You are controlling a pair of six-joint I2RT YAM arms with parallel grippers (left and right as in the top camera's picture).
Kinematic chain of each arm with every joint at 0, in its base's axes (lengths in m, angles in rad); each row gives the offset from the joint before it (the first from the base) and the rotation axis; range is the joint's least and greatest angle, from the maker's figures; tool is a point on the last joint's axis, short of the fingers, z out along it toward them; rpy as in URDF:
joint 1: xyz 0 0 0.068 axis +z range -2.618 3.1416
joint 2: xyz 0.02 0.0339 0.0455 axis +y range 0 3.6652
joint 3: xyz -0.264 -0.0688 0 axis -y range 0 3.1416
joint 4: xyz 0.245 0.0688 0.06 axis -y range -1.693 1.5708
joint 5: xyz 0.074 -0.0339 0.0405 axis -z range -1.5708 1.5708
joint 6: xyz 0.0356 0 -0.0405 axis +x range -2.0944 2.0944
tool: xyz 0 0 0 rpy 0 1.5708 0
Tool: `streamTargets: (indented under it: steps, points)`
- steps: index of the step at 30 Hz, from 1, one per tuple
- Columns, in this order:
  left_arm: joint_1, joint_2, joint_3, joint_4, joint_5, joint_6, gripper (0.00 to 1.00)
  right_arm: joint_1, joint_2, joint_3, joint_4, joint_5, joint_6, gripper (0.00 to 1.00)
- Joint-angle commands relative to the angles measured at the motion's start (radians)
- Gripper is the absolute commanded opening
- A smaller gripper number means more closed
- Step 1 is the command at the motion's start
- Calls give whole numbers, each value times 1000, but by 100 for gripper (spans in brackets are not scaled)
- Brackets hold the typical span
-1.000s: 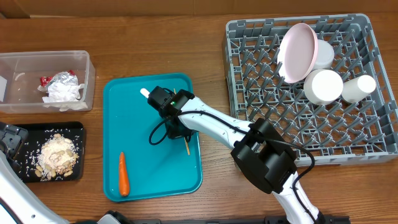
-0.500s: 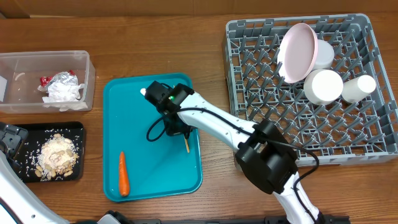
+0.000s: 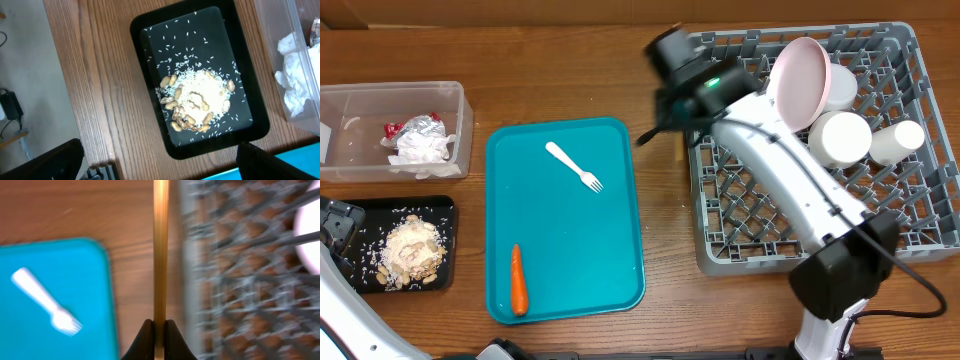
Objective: Sort waste into correct bins and load items into the dishwasher rack
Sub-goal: 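Lift the chopstick and carry it right into the rack's left edge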
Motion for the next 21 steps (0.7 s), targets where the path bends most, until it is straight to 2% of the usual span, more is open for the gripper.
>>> streamTargets:
  steps: [1, 5, 9, 21]
  points:
    - [1, 3, 21, 0, 4, -10, 100, -88, -14, 14, 14, 0, -137, 4]
    - [1, 3, 21, 0, 4, -10, 100, -163, -14, 1, 55, -114, -279, 4]
    - [1, 3, 21, 0, 4, -10, 100, -200, -2, -7, 75, -121, -342, 4]
    - [1, 3, 21, 0, 4, -10, 100, -207, 129, -7, 85, -186, -340, 4]
